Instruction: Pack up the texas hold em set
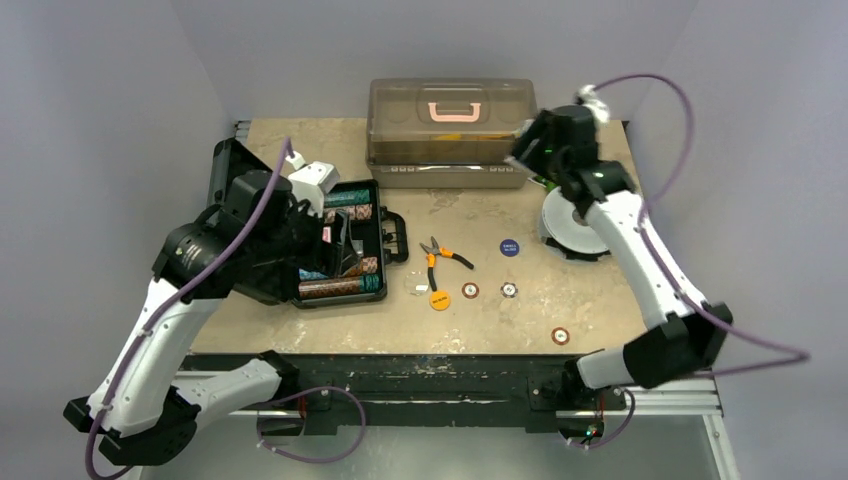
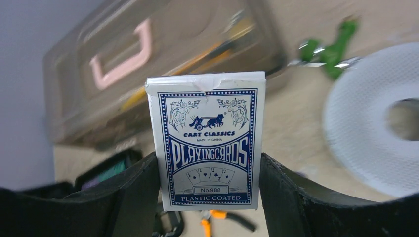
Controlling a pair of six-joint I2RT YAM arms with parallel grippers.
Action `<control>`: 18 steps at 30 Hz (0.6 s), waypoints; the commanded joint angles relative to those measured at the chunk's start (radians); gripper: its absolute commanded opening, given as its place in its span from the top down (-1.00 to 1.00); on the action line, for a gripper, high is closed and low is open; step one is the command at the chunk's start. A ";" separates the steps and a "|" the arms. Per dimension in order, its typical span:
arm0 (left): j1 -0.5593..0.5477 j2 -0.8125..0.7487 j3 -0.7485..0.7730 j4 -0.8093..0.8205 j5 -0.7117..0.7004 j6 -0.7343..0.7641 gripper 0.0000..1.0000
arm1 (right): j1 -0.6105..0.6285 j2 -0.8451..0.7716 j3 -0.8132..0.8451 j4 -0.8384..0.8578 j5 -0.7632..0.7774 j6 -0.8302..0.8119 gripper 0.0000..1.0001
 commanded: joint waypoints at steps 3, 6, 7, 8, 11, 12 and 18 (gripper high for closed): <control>0.002 -0.045 0.094 -0.025 -0.077 -0.032 -0.51 | 0.417 0.308 0.163 0.069 -0.082 0.090 0.15; 0.001 -0.061 0.088 -0.036 -0.075 -0.045 -0.51 | 0.579 0.484 0.307 0.076 -0.116 0.052 0.16; 0.001 -0.066 0.085 -0.043 -0.073 -0.051 -0.51 | 0.617 0.563 0.376 0.063 -0.123 0.039 0.15; 0.000 -0.073 0.080 -0.048 -0.069 -0.056 -0.51 | 0.649 0.621 0.436 0.046 -0.137 0.033 0.16; 0.001 -0.100 0.060 -0.059 -0.061 -0.070 -0.51 | 0.686 0.758 0.564 0.022 -0.172 0.038 0.16; 0.001 -0.107 0.056 -0.065 -0.059 -0.075 -0.51 | 0.694 0.792 0.593 0.021 -0.175 0.045 0.16; 0.001 -0.123 0.039 -0.104 -0.032 -0.093 -0.51 | 0.738 0.981 0.767 -0.020 -0.101 0.067 0.16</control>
